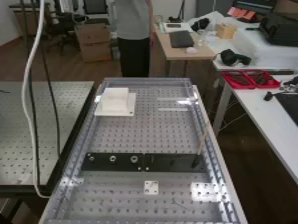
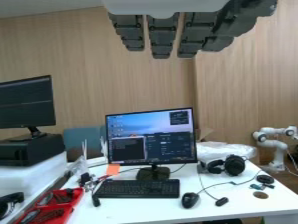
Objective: Grab the paper clip and place it in the clear container
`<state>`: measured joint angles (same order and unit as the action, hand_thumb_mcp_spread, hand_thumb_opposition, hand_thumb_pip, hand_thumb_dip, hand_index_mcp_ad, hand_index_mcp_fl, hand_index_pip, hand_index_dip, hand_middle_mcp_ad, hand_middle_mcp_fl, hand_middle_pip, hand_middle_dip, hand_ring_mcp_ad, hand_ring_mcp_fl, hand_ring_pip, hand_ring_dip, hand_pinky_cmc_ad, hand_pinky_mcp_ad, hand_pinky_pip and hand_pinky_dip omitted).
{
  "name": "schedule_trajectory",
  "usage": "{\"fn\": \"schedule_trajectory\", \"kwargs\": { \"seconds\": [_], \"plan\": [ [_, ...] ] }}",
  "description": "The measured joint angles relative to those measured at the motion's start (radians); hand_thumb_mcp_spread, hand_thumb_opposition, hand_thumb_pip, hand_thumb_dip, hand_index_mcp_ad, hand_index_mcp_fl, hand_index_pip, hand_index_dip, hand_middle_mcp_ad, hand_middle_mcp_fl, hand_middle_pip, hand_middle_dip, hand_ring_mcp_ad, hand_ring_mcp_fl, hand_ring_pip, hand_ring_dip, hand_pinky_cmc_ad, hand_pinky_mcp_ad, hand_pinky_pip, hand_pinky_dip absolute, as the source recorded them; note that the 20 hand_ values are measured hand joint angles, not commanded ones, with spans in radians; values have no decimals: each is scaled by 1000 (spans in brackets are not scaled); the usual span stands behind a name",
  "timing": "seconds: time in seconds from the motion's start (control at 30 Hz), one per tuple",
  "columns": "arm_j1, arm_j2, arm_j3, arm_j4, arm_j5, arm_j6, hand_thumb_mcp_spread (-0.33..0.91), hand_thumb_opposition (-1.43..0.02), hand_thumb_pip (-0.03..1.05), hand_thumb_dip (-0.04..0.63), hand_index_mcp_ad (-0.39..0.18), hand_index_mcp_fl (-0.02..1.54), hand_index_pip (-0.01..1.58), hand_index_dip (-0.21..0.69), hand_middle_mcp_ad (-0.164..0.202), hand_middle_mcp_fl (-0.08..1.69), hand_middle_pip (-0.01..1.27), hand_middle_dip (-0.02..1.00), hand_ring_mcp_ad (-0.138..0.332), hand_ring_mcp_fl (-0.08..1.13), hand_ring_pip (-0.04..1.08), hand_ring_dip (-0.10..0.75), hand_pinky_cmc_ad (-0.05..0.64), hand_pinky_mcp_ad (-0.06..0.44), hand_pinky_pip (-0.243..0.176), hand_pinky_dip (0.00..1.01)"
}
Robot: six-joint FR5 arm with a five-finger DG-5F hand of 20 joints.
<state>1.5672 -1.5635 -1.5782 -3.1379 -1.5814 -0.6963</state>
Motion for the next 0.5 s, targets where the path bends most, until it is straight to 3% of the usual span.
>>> {"fn": "schedule_trajectory", "kwargs": {
  "seconds": [0.17,0.23,0.27,0.37,0.4,0.5],
  "plan": [
    [-2,0,-3,4,-2,0,0,12,16,7,19,9,3,16,26,23,-10,28,52,12,12,16,0,16,-10,12],
    [-2,0,-3,5,-3,0,37,-103,51,0,19,9,3,16,24,23,-3,28,52,12,14,16,0,16,-10,30],
    [-2,0,-3,5,-3,-1,110,-216,145,7,21,10,0,16,24,24,3,24,51,12,17,16,-3,37,-10,51],
    [-3,0,-3,5,-4,-1,166,-407,188,2,24,5,9,63,28,24,45,26,94,17,44,16,44,63,-12,124],
    [-4,0,-3,5,-4,-1,183,-473,190,9,24,9,24,77,28,21,58,26,120,16,37,16,87,98,-28,164],
    [-3,0,-4,5,-4,0,199,-557,190,9,28,3,24,93,26,30,72,24,164,16,54,16,145,134,-51,220]
  ]
}}
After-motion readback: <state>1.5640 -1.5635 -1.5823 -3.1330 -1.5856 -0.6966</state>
